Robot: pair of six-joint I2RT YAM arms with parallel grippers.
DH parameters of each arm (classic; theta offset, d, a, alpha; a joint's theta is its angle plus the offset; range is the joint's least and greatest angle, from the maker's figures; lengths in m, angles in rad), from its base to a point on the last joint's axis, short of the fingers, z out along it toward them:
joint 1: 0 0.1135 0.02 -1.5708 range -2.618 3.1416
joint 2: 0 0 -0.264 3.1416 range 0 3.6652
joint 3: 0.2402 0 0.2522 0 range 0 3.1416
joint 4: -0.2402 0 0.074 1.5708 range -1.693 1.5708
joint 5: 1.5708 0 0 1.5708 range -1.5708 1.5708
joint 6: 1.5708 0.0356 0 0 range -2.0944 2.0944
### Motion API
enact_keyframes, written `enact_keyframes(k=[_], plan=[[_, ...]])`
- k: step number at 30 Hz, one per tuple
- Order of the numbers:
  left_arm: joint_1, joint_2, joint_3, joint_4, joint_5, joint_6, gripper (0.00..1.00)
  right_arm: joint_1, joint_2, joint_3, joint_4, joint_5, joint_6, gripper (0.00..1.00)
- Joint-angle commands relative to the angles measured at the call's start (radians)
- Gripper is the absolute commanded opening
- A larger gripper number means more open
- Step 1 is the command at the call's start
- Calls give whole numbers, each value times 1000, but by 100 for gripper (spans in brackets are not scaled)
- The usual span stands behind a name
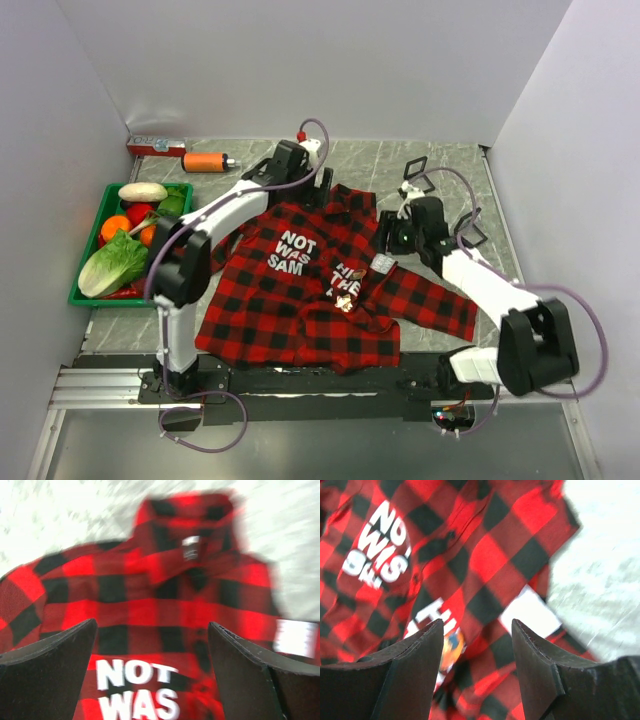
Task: Pin the brooch onto the clothing
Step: Adjust the clothing with brooches at the center of the board.
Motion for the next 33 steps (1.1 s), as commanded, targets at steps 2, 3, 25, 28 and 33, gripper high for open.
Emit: enact_keyframes(k=[2,3,25,28,33], plan=[[53,171,157,-193,-114,86,96,-39,140,138,12,24,-23,63],[61,189,186,-198,-114,84,96,-39,194,173,4,31,-27,66],[143,426,280,-167,-114,84,1,-41,661,488,-92,-7,-24,26],[176,404,257,-129,-143,78,1,-33,700,543,-82,-27,-12,12],[266,383,242,-83,-166,57,1,-27,777,701,-83,-24,17,0]])
